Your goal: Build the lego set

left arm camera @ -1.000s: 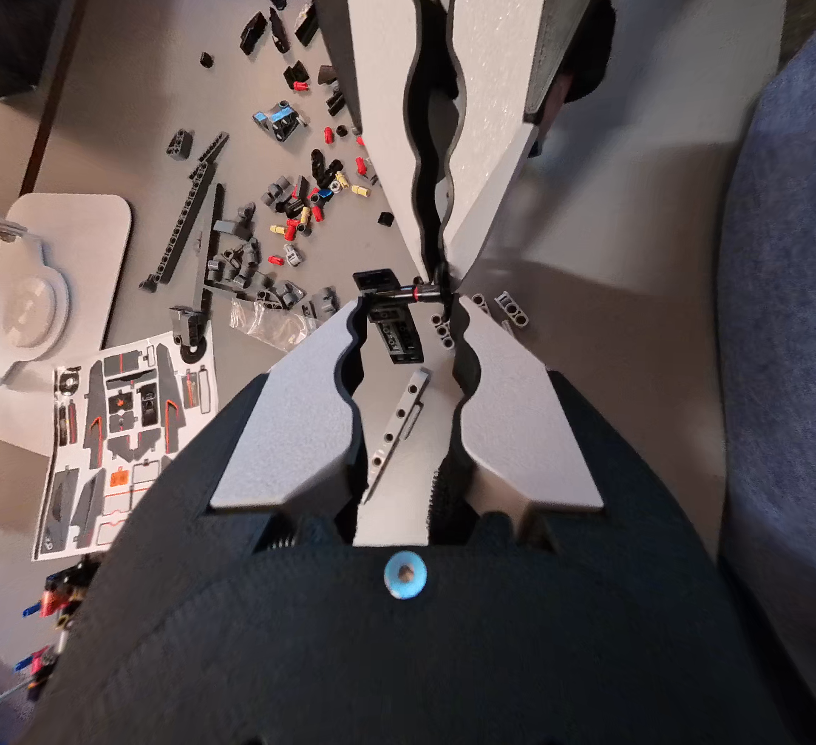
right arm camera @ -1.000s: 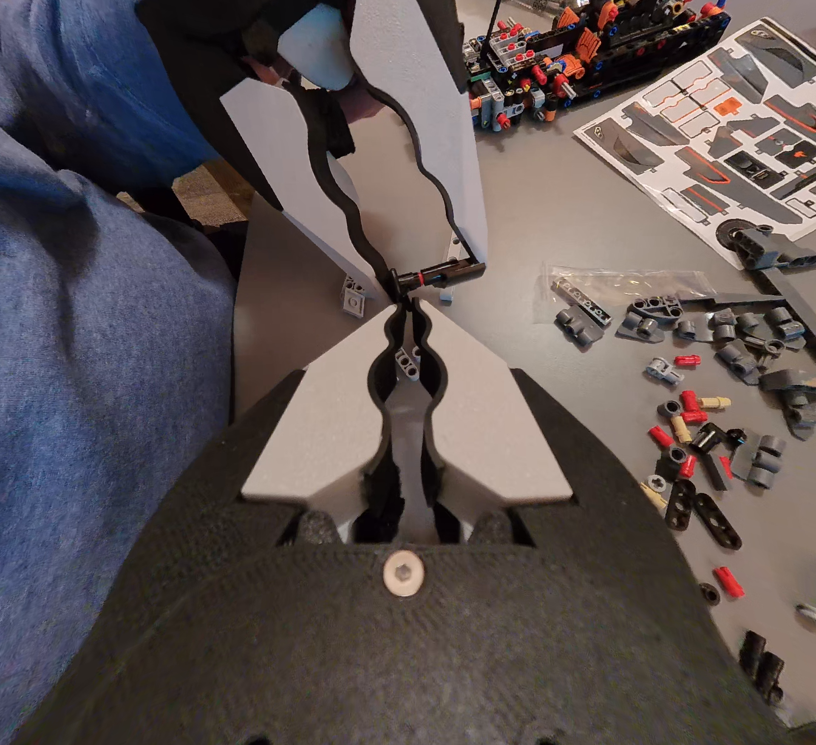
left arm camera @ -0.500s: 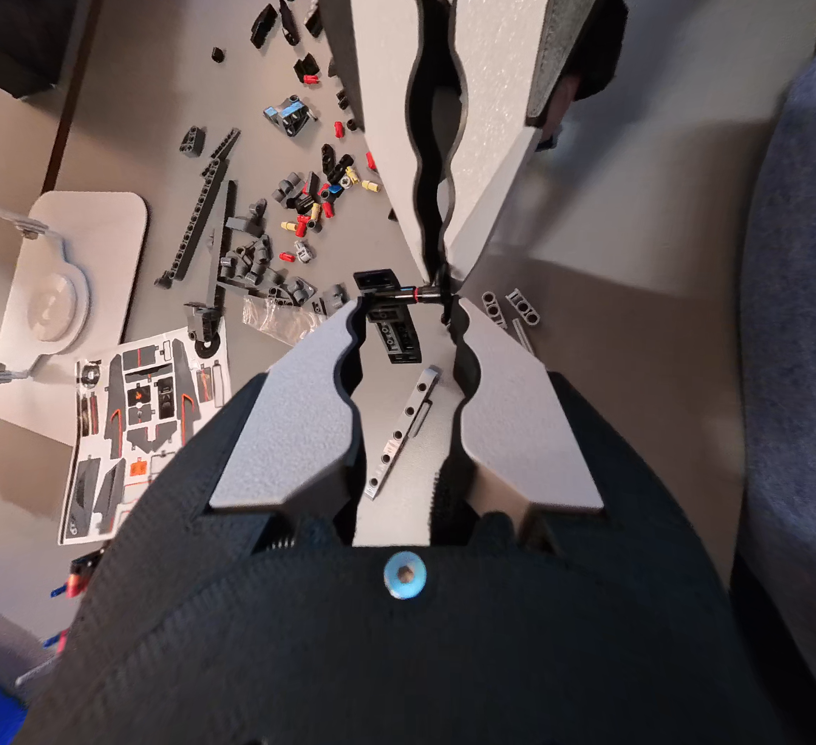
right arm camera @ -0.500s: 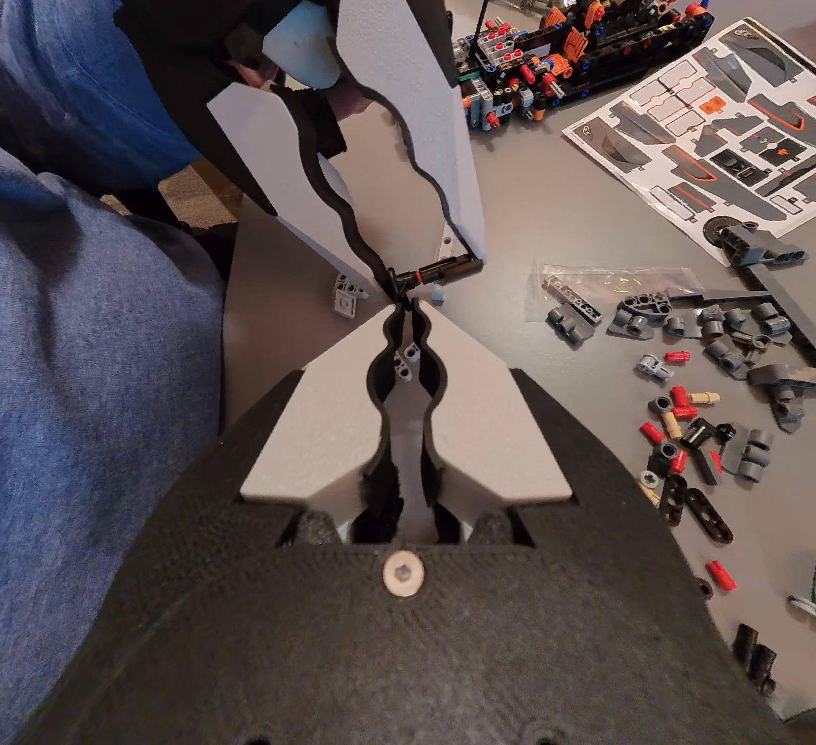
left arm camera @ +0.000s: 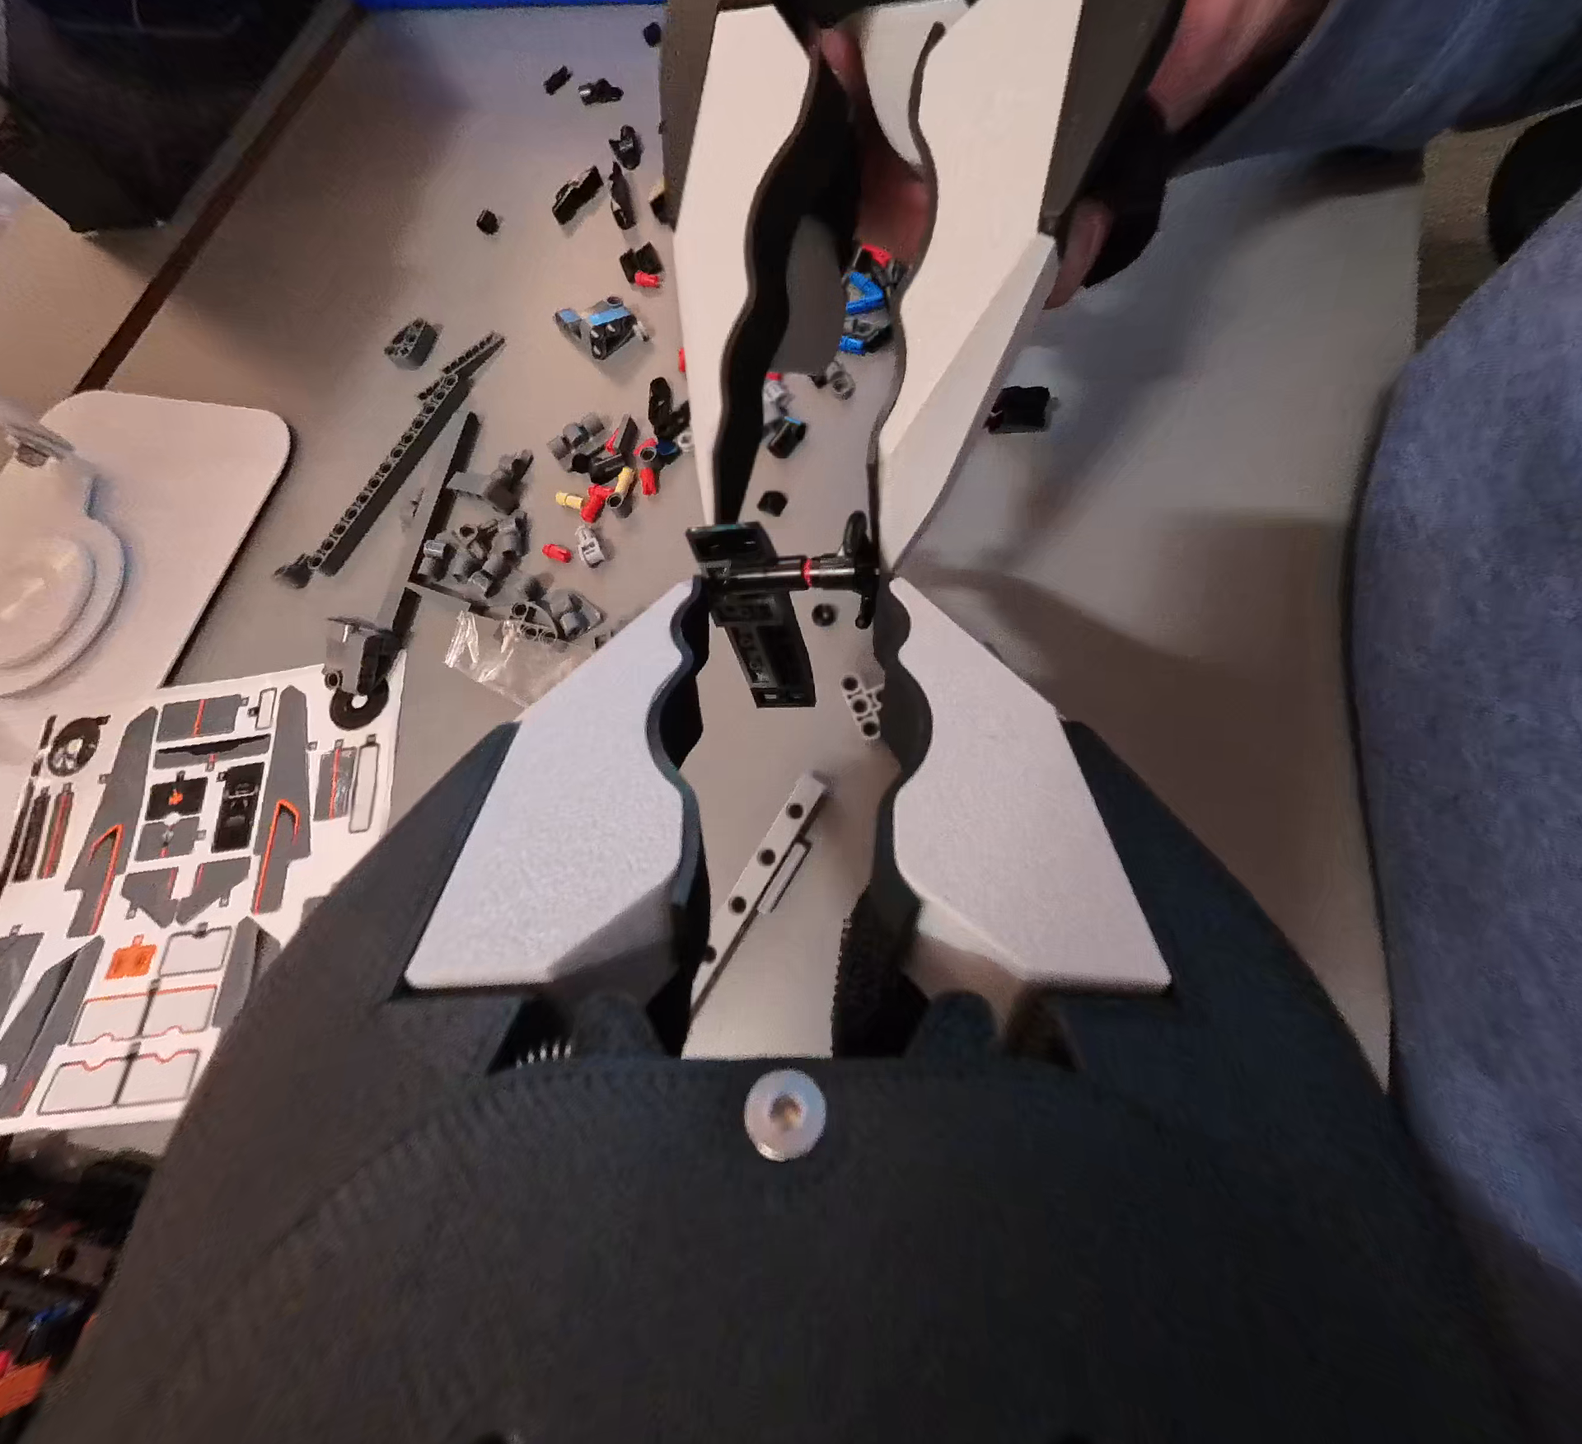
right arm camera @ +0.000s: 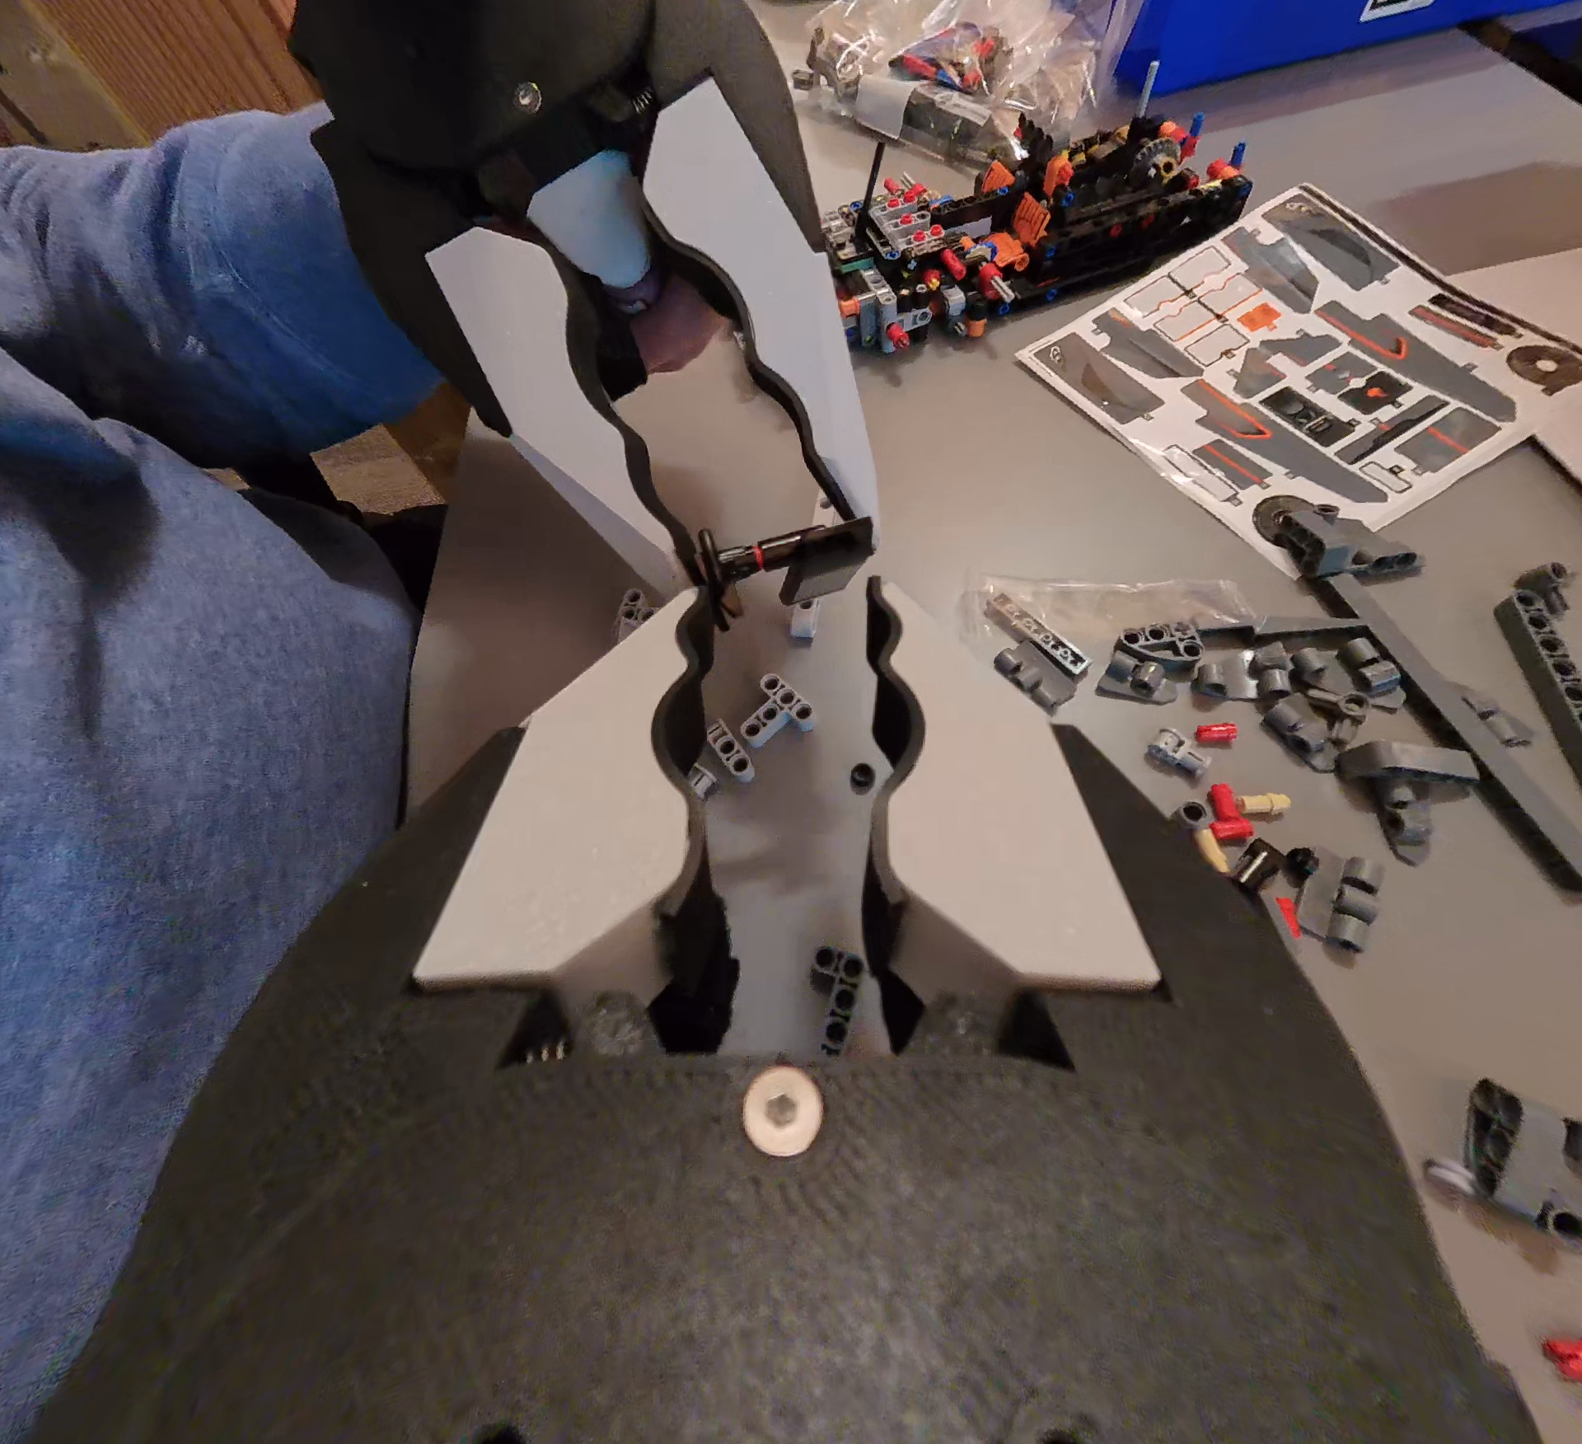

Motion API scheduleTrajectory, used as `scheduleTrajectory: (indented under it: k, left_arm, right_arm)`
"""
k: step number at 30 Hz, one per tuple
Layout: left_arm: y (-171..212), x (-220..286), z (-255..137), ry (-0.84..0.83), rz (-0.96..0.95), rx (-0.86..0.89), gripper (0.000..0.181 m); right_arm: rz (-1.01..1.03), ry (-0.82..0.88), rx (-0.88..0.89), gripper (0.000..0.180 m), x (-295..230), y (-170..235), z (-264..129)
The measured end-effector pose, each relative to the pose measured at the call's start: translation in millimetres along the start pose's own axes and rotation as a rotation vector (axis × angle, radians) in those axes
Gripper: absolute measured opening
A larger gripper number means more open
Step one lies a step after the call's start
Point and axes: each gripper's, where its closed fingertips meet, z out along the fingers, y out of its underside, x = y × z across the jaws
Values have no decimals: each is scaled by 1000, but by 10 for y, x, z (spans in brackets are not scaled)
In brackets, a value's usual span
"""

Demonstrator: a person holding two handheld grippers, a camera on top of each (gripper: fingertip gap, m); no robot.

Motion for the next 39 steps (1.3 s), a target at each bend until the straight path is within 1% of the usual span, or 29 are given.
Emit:
scheduleTrajectory:
  k: [8, 10, 22, 30, 32, 33, 34, 36, 39]
  left_arm:
    - [-18, 42, 11, 6, 35, -20, 37]
    - [-21, 36, 13, 1, 44, -23, 37]
    - [-61, 53, -1, -21, 105, -38, 37]
    - [-51, 37, -9, -24, 86, -26, 36]
    - [-84, -39, -44, -30, 5, 35, 36]
    - [-106, -118, -81, -54, -45, 85, 36]
    - [-151, -191, -138, -69, -105, 157, 36]
    - [-297, -302, -294, -63, -245, 338, 36]
    - [-482, -406, -460, -27, -431, 576, 36]
  right_arm:
    - [-33, -41, 28, 40, -31, -81, -43]
    - [-48, -51, 26, 37, -47, -85, -42]
    - [-101, -70, 29, 36, -82, -98, -60]
    - [-94, -63, 25, 36, -70, -111, -46]
    - [-77, -28, 51, 39, -10, -192, -81]
    - [-73, -6, 69, 46, 29, -251, -121]
    - [-67, 5, 84, 47, 53, -306, -166]
    - [-60, 14, 105, 41, 70, -395, -229]
    - [-102, 71, 110, 39, 85, -485, -223]
